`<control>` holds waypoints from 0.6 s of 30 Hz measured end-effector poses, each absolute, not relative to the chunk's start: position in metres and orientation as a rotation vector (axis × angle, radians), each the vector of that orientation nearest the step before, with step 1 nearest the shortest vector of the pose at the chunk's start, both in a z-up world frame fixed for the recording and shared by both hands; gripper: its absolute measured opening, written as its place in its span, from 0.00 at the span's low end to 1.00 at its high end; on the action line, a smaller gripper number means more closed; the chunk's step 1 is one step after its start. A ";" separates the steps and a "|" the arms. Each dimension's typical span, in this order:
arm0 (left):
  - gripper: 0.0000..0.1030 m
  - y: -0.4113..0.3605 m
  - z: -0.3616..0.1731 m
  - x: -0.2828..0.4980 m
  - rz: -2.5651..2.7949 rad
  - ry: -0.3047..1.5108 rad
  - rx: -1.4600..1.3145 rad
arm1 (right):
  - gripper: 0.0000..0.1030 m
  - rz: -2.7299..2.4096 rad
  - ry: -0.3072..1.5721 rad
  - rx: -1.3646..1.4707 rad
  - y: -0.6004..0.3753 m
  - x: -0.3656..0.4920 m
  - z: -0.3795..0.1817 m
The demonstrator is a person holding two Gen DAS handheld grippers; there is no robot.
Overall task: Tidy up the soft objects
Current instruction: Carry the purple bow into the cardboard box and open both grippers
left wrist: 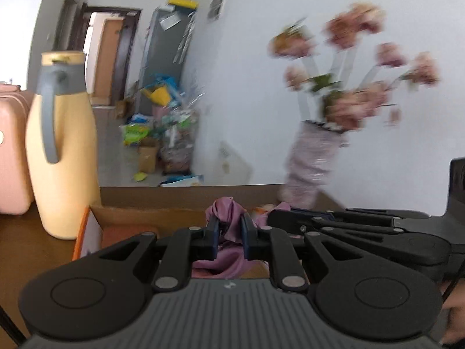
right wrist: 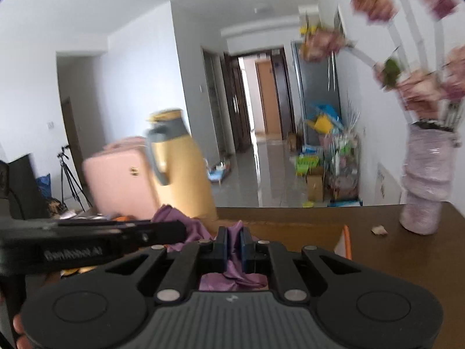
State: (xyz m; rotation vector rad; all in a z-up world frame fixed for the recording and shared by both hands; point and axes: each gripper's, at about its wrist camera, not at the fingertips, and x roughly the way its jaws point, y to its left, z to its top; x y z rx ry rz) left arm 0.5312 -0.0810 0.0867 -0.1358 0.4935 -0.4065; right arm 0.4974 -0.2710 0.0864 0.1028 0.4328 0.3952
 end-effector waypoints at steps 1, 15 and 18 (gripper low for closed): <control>0.15 -0.083 0.080 0.558 -0.401 0.524 -0.137 | 0.08 0.387 0.456 0.090 -0.268 0.522 0.083; 0.24 -0.078 -0.008 0.681 -0.308 0.769 -0.160 | 0.17 0.279 0.811 0.198 -0.256 0.709 -0.020; 0.26 -0.075 0.002 0.668 -0.297 0.769 -0.134 | 0.27 0.284 0.797 0.207 -0.260 0.699 -0.013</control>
